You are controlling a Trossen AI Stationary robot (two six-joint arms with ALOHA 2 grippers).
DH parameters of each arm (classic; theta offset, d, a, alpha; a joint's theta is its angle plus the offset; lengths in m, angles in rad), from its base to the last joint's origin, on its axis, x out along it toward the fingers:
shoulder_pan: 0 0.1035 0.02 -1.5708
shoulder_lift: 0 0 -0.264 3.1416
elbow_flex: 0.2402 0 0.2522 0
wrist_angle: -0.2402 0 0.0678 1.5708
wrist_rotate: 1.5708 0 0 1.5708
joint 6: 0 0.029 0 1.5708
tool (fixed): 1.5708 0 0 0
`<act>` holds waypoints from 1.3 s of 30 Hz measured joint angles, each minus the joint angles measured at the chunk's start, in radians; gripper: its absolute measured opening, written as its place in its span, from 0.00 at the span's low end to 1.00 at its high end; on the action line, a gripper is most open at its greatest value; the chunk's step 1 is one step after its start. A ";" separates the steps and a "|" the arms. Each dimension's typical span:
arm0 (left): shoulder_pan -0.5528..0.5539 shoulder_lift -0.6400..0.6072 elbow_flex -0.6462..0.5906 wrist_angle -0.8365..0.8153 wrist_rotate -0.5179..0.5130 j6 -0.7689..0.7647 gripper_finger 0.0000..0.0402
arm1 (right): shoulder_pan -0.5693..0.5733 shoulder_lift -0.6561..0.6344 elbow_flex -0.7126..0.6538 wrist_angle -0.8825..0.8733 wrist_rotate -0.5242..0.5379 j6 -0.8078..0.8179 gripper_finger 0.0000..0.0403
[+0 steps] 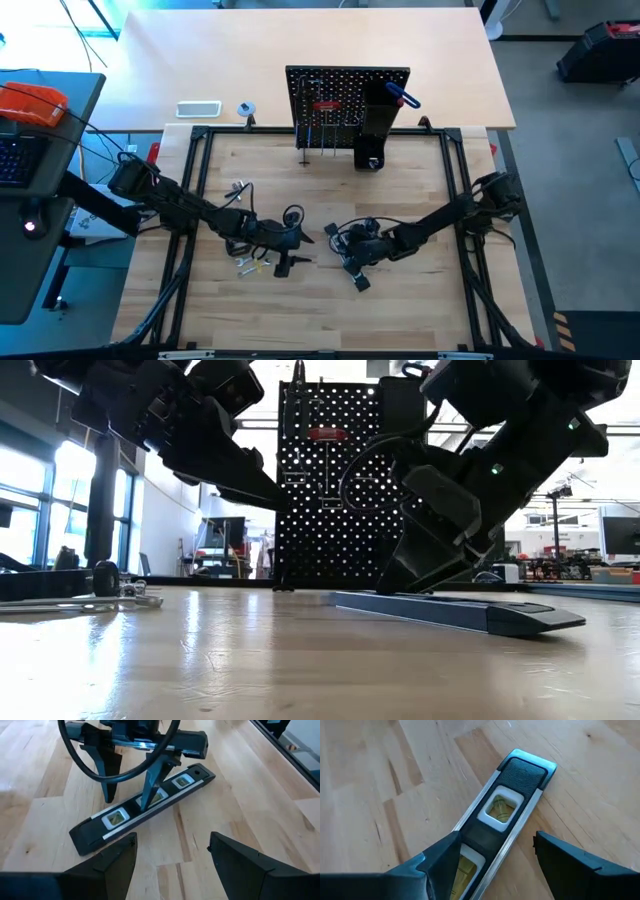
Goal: Hang tools onto peg board
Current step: Put the spirit level into the top black bin on the peg board
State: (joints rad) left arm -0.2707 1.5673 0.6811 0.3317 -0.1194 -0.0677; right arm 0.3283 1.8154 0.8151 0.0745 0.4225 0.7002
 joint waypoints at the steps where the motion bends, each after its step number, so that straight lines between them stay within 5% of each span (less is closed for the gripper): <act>1: 0.000 0.000 0.000 0.002 0.000 0.000 0.60 | 0.000 0.003 0.000 0.005 0.000 0.000 0.63; 16: 0.000 0.000 0.000 0.007 0.000 -0.006 0.60 | -0.011 -0.001 0.004 -0.130 -0.005 -0.255 0.63; 23: 0.000 0.000 0.000 0.007 0.000 -0.007 0.60 | -0.026 -0.104 -0.006 -0.248 0.033 -0.263 0.62; 29: 0.002 0.000 0.000 0.007 0.000 -0.007 0.60 | -0.026 -0.214 -0.005 -0.270 0.052 -0.130 0.62; 39: 0.002 0.000 0.000 0.003 0.000 -0.007 0.60 | 0.023 -0.191 -0.005 -0.415 0.045 0.227 0.62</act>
State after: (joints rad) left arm -0.2687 1.5673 0.6811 0.3352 -0.1189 -0.0746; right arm 0.3508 1.6247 0.8101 -0.3401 0.4677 0.9272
